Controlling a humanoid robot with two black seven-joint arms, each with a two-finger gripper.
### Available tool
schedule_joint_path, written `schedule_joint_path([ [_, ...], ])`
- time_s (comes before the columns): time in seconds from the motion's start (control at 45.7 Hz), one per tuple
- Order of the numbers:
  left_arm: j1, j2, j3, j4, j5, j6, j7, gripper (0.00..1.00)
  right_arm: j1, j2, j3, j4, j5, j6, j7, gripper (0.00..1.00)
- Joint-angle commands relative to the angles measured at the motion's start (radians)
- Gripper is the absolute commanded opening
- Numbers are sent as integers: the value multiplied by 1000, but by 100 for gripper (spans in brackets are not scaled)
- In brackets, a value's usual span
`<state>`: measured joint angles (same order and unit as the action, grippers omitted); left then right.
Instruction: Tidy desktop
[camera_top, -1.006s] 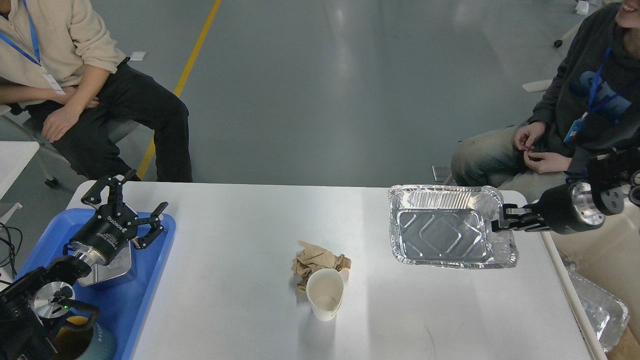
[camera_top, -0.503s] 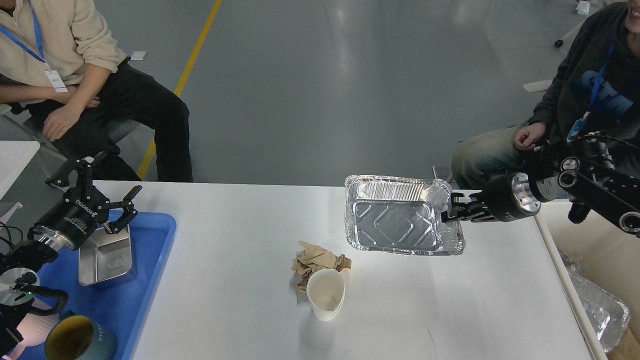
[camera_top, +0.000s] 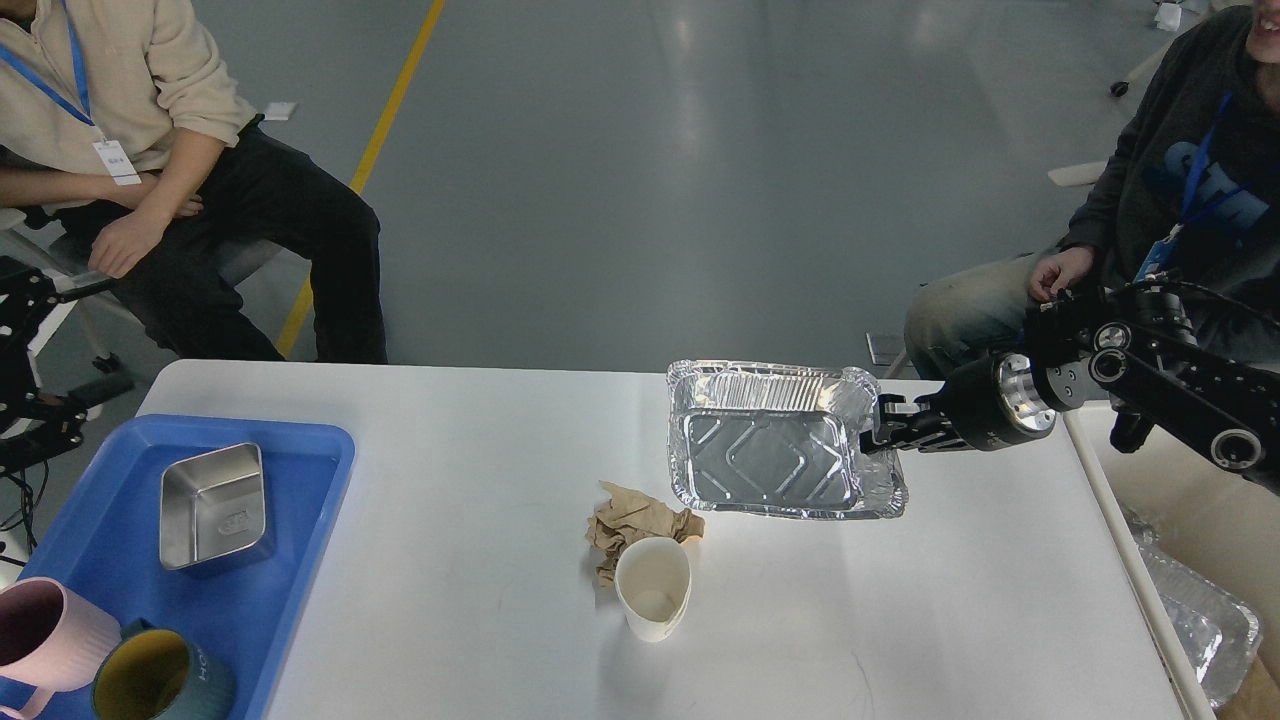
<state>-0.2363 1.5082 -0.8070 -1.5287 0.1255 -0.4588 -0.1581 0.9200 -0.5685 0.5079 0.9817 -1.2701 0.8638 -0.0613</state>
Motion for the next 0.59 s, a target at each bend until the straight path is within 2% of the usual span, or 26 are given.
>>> schedule_joint_path([
  [0.0, 3, 165, 52, -39, 3, -64, -40, 97, -3, -1, 0, 0, 0, 1, 0, 0],
  [0.197, -3, 279, 71, -56, 6, -153, -32, 97, -3, -1, 0, 0, 0, 0, 0, 0],
  [0.328, -5, 285, 66, -53, 19, -150, -18, 97, -3, 1, 0, 0, 0, 0, 0, 0],
  [0.437, -3, 270, 55, -54, 52, -123, 9, 97, -1, 1, 0, 0, 0, 0, 0, 0],
  [0.525, -9, 181, 39, -67, 103, -63, 61, 97, 0, 1, 0, 0, 2, 0, 0, 0],
  [0.569, -37, 100, 13, -83, 152, -37, 129, 97, 0, 1, 0, 0, 2, 0, 0, 0],
])
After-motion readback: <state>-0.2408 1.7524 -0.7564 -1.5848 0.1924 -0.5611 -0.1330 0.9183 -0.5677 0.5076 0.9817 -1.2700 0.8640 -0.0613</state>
